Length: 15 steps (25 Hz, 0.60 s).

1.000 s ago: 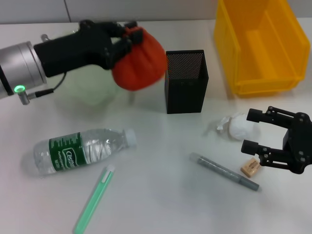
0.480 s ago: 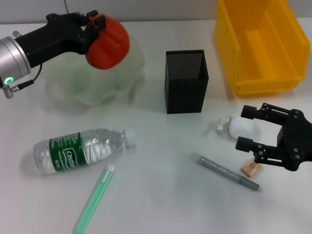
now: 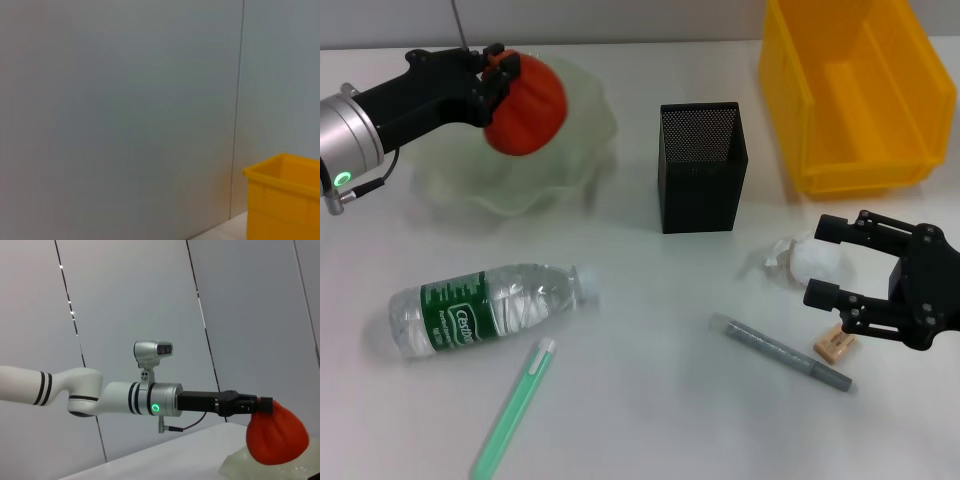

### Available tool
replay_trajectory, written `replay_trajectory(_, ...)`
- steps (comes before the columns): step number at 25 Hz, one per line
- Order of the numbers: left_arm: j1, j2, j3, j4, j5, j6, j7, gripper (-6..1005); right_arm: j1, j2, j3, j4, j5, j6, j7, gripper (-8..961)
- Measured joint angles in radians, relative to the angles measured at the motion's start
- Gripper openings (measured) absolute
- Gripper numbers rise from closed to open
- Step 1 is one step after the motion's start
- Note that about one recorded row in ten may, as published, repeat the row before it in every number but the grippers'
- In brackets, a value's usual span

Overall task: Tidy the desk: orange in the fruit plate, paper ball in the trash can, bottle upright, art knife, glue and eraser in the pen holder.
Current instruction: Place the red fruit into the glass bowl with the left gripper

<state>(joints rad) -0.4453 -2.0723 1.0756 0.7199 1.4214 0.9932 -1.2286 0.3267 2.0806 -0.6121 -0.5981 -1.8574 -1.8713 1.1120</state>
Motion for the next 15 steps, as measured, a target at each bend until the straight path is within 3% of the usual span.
replay_trajectory(15, 0.008, 0.002, 0.0, -0.024, 0.003, -0.062, 0.004, 318, -0.005, 0.002, 0.0, 0.02, 0.0, -0.009, 0.0, 767)
